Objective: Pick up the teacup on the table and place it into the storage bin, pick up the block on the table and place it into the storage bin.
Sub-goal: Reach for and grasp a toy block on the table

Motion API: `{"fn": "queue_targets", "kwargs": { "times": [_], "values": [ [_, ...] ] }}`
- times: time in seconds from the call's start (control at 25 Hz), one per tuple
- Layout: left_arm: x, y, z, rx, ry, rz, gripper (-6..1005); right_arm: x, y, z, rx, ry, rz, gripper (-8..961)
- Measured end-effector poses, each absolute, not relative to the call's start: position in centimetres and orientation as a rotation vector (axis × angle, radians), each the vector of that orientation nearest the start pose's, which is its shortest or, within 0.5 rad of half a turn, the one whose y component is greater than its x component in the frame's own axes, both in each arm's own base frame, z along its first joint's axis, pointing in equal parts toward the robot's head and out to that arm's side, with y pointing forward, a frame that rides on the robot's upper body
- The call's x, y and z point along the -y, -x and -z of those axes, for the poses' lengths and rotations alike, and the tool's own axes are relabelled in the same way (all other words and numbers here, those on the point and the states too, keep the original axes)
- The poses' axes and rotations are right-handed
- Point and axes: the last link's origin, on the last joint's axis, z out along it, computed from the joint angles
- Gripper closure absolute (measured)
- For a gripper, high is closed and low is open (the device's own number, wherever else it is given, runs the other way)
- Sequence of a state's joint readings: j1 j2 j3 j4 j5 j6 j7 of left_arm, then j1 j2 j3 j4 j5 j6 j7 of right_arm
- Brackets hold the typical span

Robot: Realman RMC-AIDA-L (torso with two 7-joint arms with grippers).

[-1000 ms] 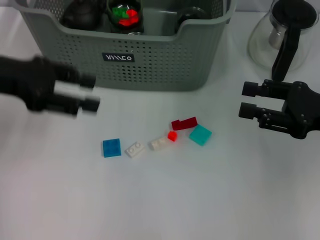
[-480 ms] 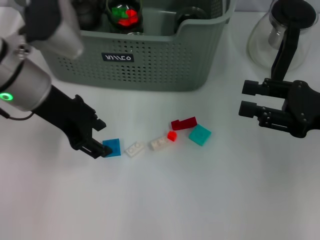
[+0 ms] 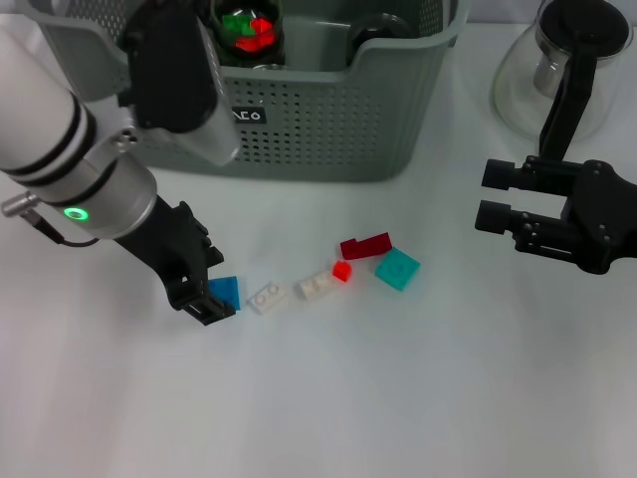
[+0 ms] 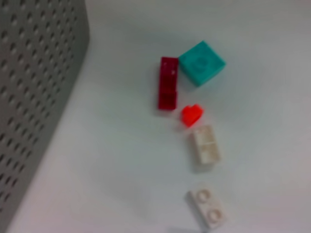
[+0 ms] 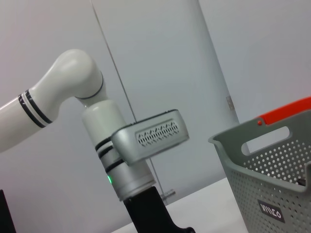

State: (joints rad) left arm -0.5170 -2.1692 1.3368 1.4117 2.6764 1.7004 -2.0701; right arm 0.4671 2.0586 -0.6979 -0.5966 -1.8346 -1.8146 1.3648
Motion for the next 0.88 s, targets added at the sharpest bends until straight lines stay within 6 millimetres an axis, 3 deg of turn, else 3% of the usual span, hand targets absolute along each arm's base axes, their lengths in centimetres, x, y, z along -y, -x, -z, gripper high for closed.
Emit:
{"fn": "queue_targets", "kwargs": {
  "times": [0.28, 0.88],
  "values": [
    [-31.8, 19.9, 3.1, 0.412, 2.8, -0.762, 342, -29.2, -25.1, -1.3, -0.62, 2.771, -1.091, 339],
    [-31.7, 20.6, 4.9, 0.432, 2.757, -0.825, 343, -29.0, -25.3, -1.3, -0.625, 2.77, -1.093, 340]
  ]
}}
